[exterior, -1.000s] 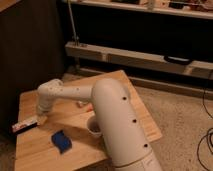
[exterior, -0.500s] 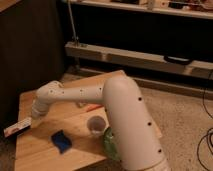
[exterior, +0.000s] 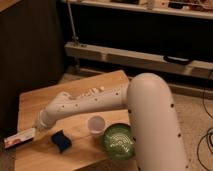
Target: Place the eraser on the white sponge
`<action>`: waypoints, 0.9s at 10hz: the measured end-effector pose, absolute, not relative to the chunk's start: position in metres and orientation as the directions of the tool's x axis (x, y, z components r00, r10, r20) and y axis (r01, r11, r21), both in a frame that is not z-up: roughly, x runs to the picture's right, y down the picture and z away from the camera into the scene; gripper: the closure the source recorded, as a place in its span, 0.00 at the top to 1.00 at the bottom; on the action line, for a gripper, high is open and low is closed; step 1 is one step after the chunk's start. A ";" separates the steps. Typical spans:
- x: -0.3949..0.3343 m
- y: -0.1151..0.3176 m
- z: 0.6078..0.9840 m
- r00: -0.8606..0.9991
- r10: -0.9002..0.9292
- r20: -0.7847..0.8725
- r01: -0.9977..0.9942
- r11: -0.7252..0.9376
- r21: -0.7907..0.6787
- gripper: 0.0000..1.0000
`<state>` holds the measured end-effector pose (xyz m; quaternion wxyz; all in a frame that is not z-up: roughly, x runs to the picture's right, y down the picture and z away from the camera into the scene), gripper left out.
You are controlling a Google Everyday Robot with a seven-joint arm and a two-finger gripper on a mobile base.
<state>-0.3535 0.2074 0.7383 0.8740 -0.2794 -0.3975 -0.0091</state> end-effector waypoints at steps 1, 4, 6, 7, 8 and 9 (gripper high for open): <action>-0.344 0.210 0.729 0.691 0.223 0.688 0.207 0.850 -0.484 0.00; -0.338 0.198 0.690 0.717 0.274 0.641 0.125 0.854 -0.505 0.00; -0.331 0.194 0.677 0.722 0.335 0.605 0.068 0.836 -0.544 0.00; -0.323 0.197 0.678 0.719 0.361 0.594 0.048 0.827 -0.560 0.00; -0.315 0.199 0.681 0.716 0.386 0.582 0.028 0.817 -0.575 0.00; -0.302 0.198 0.684 0.713 0.415 0.565 0.001 0.806 -0.593 0.00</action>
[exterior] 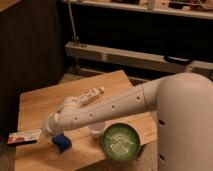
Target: Place the eraser on the white sponge
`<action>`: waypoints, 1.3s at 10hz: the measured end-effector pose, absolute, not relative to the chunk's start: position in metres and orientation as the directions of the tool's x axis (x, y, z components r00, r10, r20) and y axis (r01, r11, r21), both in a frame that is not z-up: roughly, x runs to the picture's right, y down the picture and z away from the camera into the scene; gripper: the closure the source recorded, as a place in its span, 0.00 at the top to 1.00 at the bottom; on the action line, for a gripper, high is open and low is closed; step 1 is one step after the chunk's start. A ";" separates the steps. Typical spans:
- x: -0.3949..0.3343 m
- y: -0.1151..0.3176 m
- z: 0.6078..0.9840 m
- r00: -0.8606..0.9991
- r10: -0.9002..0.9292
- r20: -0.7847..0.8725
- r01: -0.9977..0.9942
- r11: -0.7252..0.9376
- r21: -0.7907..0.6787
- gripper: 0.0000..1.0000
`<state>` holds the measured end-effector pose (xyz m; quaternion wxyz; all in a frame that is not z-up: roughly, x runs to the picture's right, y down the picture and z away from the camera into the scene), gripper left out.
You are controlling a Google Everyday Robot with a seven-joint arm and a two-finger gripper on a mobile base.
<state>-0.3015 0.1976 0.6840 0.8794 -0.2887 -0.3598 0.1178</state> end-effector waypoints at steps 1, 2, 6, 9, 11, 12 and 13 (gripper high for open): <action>-0.288 0.198 0.683 0.715 0.430 0.551 -0.019 0.800 -0.600 0.00; -0.276 0.199 0.681 0.720 0.438 0.539 -0.036 0.799 -0.601 0.00; -0.241 0.211 0.667 0.750 0.459 0.476 -0.109 0.796 -0.595 0.00; -0.218 0.208 0.685 0.746 0.485 0.455 -0.167 0.799 -0.578 0.00; -0.202 0.207 0.699 0.741 0.503 0.445 -0.188 0.791 -0.582 0.00; -0.195 0.209 0.705 0.738 0.514 0.438 -0.197 0.784 -0.588 0.00; -0.187 0.213 0.714 0.735 0.530 0.424 -0.209 0.771 -0.601 0.00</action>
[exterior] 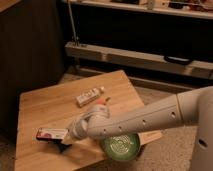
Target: Place the eraser on the white sponge
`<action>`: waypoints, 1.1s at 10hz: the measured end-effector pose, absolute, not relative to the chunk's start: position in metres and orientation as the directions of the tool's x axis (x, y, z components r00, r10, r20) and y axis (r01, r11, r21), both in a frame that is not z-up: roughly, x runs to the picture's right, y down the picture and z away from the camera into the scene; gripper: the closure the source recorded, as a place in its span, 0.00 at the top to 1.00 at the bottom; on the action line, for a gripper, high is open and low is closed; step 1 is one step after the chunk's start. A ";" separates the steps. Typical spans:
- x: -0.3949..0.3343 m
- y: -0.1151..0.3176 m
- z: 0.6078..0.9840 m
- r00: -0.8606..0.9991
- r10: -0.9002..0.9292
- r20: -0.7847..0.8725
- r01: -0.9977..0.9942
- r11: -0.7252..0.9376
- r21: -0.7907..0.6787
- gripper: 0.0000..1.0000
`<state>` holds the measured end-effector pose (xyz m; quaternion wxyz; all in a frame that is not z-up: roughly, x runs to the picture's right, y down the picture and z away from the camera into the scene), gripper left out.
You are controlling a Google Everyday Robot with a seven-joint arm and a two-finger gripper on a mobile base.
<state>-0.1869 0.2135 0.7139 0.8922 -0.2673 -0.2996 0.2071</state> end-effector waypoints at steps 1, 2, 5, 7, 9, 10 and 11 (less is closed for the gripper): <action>-0.184 0.217 0.721 0.734 0.538 0.415 -0.212 0.762 -0.612 0.00; -0.182 0.220 0.728 0.733 0.545 0.407 -0.214 0.752 -0.623 0.00; -0.176 0.221 0.743 0.733 0.558 0.390 -0.217 0.735 -0.643 0.00; -0.175 0.223 0.753 0.737 0.561 0.378 -0.208 0.720 -0.662 0.12; -0.177 0.225 0.762 0.739 0.565 0.368 -0.202 0.706 -0.679 0.31; -0.179 0.227 0.765 0.743 0.562 0.364 -0.195 0.701 -0.686 0.43; -0.182 0.230 0.766 0.746 0.557 0.364 -0.186 0.699 -0.690 0.52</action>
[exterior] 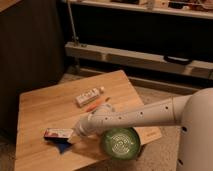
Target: Place the eraser on the white sponge
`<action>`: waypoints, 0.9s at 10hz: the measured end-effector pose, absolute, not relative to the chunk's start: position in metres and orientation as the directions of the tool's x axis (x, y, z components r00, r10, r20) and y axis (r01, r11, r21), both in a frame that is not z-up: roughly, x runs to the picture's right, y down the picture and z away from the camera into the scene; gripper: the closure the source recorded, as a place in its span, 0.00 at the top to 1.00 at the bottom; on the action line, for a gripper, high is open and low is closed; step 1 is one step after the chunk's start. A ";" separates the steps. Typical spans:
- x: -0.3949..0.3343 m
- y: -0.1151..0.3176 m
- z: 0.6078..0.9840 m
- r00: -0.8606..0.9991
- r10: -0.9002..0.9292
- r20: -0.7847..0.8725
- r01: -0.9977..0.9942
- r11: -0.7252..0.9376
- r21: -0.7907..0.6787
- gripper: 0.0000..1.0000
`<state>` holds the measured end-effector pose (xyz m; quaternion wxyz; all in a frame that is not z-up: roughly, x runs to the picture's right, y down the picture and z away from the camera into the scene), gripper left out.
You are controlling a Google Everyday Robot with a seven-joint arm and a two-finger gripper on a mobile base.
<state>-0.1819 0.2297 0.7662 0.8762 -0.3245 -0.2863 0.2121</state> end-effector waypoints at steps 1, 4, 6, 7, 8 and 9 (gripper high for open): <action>-0.185 0.234 0.767 0.750 0.551 0.365 -0.175 0.698 -0.695 0.63; -0.189 0.247 0.769 0.757 0.537 0.371 -0.150 0.697 -0.702 0.80; -0.187 0.256 0.767 0.755 0.544 0.366 -0.159 0.693 -0.703 0.80; -0.185 0.259 0.765 0.750 0.548 0.371 -0.168 0.700 -0.695 0.80; -0.185 0.260 0.762 0.745 0.545 0.384 -0.171 0.713 -0.680 0.80; -0.184 0.261 0.760 0.741 0.543 0.395 -0.172 0.722 -0.670 0.80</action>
